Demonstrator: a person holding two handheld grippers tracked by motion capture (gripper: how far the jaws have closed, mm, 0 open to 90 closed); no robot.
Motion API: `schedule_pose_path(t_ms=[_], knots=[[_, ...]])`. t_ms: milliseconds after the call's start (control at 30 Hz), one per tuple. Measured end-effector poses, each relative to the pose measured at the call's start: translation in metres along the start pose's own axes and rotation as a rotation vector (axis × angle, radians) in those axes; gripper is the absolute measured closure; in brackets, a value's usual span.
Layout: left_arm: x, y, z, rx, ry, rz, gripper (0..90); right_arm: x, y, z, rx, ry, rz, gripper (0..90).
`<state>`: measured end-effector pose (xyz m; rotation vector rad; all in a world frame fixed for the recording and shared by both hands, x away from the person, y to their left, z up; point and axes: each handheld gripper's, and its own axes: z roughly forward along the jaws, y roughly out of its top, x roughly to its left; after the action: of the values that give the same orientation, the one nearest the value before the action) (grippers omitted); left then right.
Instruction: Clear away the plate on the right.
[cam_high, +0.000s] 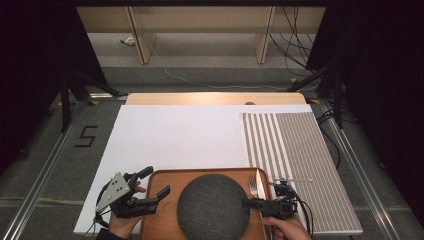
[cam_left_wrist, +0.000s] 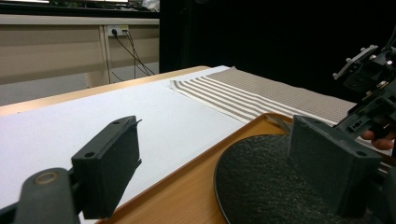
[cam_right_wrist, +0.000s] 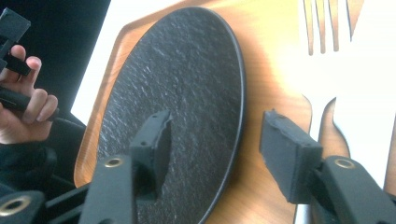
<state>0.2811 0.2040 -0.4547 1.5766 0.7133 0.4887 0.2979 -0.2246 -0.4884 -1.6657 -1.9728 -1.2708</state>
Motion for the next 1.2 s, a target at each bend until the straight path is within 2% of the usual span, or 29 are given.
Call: schedule_pose_path(t_ms=[167,333,533,800,933,1200], knots=[[0.0,0.0,0.0,-0.001,-0.001,-0.002,16.4,0.003,0.002,-0.004,-0.021,-0.026,-0.042,40.0],[-0.001,0.0,0.0,0.0,-0.003,-0.002,16.4,0.005,0.005,-0.01,-0.055,-0.082,-0.092,37.1],[-0.004,0.001,0.0,-0.001,-0.012,-0.002,16.4,0.007,0.007,-0.016,-0.1,-0.083,-0.133,36.0],[-0.007,0.002,-0.001,-0.004,-0.021,-0.003,16.4,0.013,0.009,-0.025,-0.184,-0.088,-0.213,33.2],[-0.009,0.002,-0.001,-0.004,-0.026,-0.002,16.4,0.015,0.009,-0.026,-0.207,-0.084,-0.239,31.3],[-0.011,0.002,-0.001,-0.01,-0.037,-0.012,16.4,0.021,0.008,-0.031,-0.265,-0.107,-0.309,28.2]])
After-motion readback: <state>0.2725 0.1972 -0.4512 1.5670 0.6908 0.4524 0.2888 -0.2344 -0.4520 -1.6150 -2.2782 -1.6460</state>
